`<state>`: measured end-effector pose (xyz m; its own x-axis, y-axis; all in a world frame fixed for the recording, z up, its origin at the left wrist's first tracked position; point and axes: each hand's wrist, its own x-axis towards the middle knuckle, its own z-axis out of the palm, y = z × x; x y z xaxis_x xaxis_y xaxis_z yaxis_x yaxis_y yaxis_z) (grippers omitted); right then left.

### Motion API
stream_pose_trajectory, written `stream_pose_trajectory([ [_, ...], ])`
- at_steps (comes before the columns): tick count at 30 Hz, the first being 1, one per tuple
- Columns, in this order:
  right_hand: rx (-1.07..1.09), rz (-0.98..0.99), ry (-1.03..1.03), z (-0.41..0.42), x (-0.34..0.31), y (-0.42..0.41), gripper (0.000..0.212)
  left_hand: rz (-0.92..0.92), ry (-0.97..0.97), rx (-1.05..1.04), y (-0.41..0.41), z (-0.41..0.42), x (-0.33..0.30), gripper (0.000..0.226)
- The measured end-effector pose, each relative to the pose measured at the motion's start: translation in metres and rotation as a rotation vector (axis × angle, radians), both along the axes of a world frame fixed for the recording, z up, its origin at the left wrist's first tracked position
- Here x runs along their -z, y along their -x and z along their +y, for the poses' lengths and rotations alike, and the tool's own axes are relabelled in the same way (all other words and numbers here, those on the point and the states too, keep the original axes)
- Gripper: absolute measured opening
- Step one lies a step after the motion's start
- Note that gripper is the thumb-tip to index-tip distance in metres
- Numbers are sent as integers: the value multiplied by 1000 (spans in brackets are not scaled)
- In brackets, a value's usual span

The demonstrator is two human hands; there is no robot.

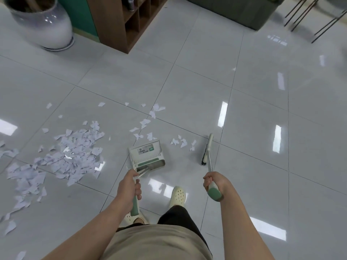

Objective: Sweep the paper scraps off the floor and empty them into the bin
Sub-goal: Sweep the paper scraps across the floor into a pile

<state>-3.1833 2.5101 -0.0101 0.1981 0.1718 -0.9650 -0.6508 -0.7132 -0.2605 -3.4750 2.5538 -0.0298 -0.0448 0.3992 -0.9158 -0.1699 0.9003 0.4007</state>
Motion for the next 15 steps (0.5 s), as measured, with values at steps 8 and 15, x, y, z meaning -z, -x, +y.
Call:
stream_pose_trajectory([
  [8,-457,175,120,64,30,20,11,3,-28,-172,-14,37,2,21],
  [15,-367,482,40,125,29,-46,28,77,-75,-283,-67,65,-6,21],
])
